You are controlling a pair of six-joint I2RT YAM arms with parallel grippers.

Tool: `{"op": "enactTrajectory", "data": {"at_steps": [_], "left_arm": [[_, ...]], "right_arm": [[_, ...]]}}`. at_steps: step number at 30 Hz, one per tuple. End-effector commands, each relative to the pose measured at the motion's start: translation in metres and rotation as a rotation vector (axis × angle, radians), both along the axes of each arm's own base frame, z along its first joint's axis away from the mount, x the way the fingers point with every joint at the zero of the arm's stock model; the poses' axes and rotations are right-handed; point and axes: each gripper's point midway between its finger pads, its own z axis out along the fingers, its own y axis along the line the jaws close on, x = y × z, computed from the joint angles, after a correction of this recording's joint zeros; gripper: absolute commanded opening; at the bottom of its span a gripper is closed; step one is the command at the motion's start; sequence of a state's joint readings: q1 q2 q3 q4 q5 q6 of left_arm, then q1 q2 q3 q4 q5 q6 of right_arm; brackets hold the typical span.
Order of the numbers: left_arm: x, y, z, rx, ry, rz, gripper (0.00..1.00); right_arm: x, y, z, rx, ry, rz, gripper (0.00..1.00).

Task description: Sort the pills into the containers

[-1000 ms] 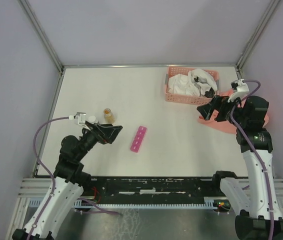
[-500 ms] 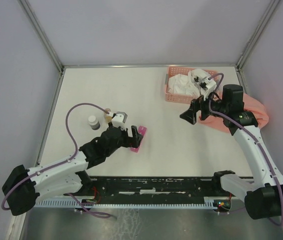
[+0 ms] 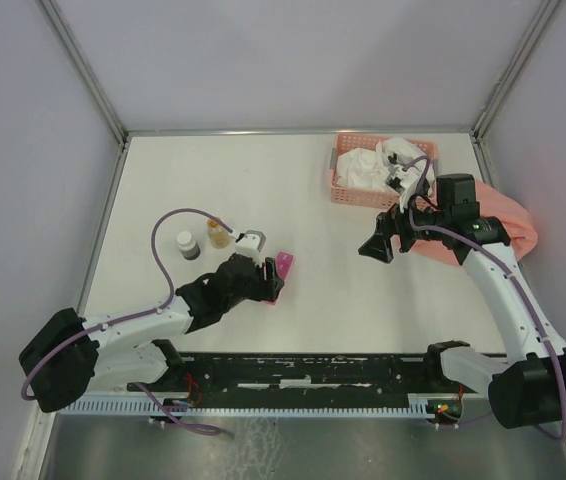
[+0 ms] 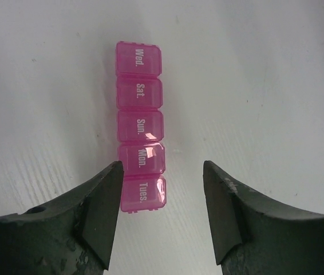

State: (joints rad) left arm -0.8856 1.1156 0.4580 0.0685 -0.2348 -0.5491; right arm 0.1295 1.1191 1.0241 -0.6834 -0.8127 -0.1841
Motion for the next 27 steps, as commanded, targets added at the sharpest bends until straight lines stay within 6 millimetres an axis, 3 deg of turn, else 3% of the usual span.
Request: {"op": "enactTrajectory", "data": {"at_steps": [1, 3, 8, 12, 17, 21, 27], "left_arm": [[0.005, 0.008, -0.004, -0.029, 0.023, 0.064, 0.61], [0.009, 0.017, -0.010, -0.023, 0.047, 0.105, 0.59], [0.014, 0.034, -0.017, -0.039, 0.089, 0.154, 0.30], [0.011, 0.037, -0.025, -0.033, 0.120, 0.157, 0.18], [0.006, 0.036, -0.044, -0.001, 0.181, 0.146, 0.08], [0.001, 0.031, -0.051, -0.011, 0.214, 0.130, 0.05], [-0.010, -0.005, -0.042, -0.144, 0.242, 0.005, 0.04]], "right_arm": [[-0.003, 0.008, 0.016, 0.013, -0.045, 0.062, 0.99], [-0.003, 0.008, 0.015, 0.008, -0.046, 0.066, 0.99], [-0.003, 0.008, 0.012, -0.006, -0.039, 0.070, 0.99], [-0.004, 0.010, 0.011, -0.008, -0.032, 0.075, 0.99], [-0.005, 0.011, 0.010, -0.006, -0.027, 0.080, 0.99], [-0.006, 0.011, 0.009, -0.003, -0.022, 0.084, 0.99], [-0.006, 0.015, 0.007, 0.005, -0.009, 0.092, 0.99]]}}
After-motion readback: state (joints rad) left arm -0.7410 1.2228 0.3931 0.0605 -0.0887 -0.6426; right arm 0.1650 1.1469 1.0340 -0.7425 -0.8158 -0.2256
